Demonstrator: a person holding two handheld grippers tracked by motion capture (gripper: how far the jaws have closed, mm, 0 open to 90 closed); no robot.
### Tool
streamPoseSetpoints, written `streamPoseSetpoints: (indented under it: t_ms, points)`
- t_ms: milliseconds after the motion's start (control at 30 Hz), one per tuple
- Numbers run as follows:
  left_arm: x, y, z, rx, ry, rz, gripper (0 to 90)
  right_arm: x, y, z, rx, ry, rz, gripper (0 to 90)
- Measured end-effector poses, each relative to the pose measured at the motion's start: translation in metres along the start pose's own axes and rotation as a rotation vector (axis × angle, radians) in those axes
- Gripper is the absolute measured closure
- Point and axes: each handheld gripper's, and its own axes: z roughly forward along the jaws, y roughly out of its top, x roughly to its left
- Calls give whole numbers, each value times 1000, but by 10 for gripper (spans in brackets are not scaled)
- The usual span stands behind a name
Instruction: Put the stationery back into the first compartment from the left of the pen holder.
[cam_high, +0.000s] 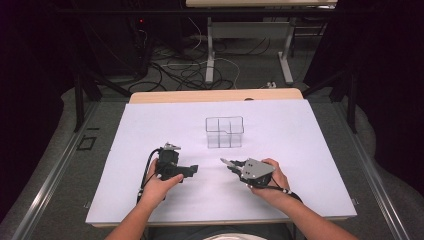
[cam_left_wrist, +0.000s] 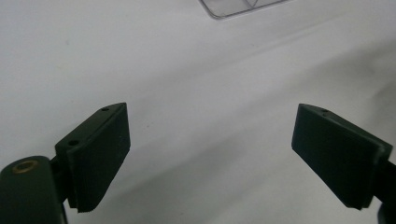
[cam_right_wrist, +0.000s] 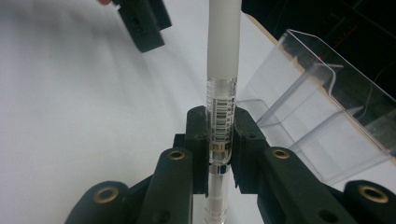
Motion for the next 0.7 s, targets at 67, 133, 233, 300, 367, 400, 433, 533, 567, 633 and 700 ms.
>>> streamPoseSetpoints:
  t_ms: [67, 133, 233, 300, 367, 400, 433, 533, 567, 633, 700]
  points:
    - [0, -1, 0, 11, 19, 20, 115, -4, -2, -1, -20, -6, 60, 792]
    - [1, -2, 1, 15, 20, 39, 103, -8, -5, -3, -53, -13, 137, 792]
    - [1, -3, 1, 17, 21, 69, 62, -14, -10, -6, -101, -24, 260, 792]
    - [1, -3, 1, 18, 17, 82, 52, -17, -14, -8, -128, -25, 327, 792]
    - [2, -4, 2, 15, 15, 85, 40, -19, -17, -9, -159, -34, 395, 792]
    - [2, -4, 2, 16, 14, 88, 38, -21, -18, -9, -168, -34, 405, 792]
    - [2, -4, 2, 18, 12, 85, 27, -21, -19, -10, -174, -33, 443, 792]
    - [4, -4, 3, 15, 30, 92, 4, -24, -22, -11, -189, -37, 486, 791]
    - [5, -4, 3, 13, 34, 105, 4, -25, -22, -12, -191, -40, 506, 791]
    - [5, -4, 2, 19, 46, 105, 4, -27, -23, -12, -216, -38, 526, 791]
    - [6, -4, 3, 14, 56, 116, 4, -28, -24, -12, -216, -36, 534, 791]
